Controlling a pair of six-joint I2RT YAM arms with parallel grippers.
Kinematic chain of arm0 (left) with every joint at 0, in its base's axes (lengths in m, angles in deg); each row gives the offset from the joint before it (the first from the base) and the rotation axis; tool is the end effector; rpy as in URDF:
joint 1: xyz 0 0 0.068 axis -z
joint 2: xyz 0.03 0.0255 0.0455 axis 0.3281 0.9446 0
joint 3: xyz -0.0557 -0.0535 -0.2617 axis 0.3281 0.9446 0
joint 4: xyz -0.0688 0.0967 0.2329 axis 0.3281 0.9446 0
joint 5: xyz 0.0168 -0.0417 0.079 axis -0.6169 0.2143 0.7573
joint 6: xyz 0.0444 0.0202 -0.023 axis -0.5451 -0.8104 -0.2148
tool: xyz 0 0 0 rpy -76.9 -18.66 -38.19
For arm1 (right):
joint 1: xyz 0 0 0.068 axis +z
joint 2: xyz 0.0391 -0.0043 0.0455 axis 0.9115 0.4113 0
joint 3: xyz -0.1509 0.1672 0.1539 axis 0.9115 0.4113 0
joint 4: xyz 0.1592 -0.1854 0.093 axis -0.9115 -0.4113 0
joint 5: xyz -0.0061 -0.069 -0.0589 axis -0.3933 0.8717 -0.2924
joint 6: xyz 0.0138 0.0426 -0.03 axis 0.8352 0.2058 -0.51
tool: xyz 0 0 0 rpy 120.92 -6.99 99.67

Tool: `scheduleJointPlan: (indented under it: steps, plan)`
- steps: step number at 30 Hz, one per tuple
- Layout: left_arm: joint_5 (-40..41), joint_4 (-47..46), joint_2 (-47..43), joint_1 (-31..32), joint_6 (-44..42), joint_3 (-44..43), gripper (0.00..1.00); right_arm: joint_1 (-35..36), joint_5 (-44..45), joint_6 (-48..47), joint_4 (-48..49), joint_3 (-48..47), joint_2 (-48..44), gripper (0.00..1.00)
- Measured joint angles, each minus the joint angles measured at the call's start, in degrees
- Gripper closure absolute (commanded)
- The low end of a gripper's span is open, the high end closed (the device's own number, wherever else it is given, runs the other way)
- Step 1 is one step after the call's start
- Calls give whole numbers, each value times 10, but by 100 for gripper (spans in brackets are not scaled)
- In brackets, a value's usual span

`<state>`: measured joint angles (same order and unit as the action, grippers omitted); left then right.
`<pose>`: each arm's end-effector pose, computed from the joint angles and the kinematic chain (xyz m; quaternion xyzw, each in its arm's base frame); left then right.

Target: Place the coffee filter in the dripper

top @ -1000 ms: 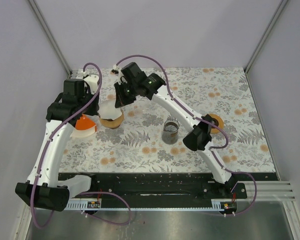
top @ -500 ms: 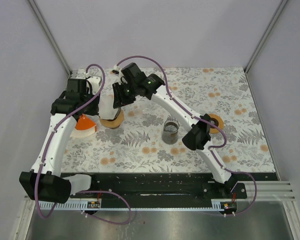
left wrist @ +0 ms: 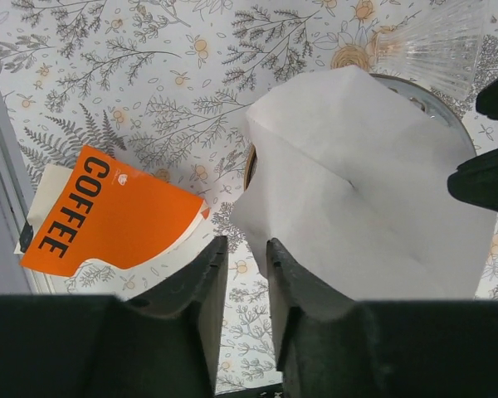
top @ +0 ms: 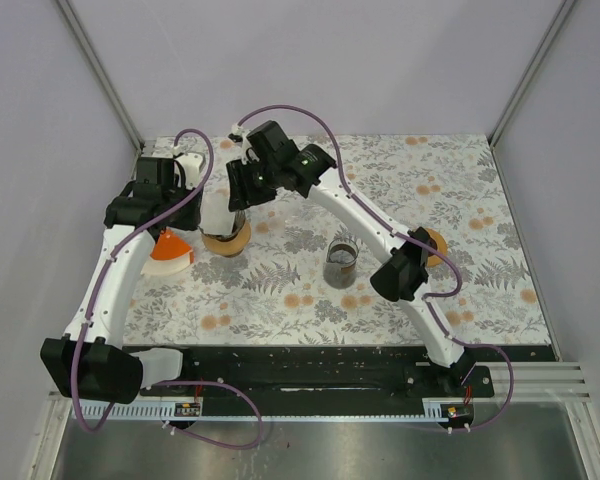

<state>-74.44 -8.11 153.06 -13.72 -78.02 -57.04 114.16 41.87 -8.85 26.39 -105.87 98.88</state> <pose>0.2476 -0.0258 0.3542 0.1208 0.9226 -0.0212 0.3658 0.3310 0.3881 0.3535 -0.2835 0.8522 0.3385 0.2807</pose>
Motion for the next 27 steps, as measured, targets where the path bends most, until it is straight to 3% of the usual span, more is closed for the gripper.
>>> scheduleJointPlan:
  steps: [4, 9, 11, 13, 18, 20, 27]
  plan:
    - [-2, -1, 0, 0, -4, 0, 48, -3, -1, -2, 2, 0, -3, 45]
    - [-6, 2, 0, 0, -7, -12, 35, -3, -1, -7, 2, 1, -7, 42]
    - [-6, 2, -1, 0, -7, -21, 34, -3, 0, -10, 3, 5, -12, 41]
    - [-8, 2, -4, 0, -7, -31, 42, -4, 0, -13, 3, 15, -23, 41]
    - [-36, -2, -23, -2, -13, -54, 87, -19, 3, -17, 7, 65, -73, 36]
    - [-57, -5, -27, -1, -14, -62, 97, -31, 5, -19, 13, 95, -100, 34]
    - [-67, -10, 37, 51, -26, -78, 100, -86, 40, -28, 49, 246, -223, 28]
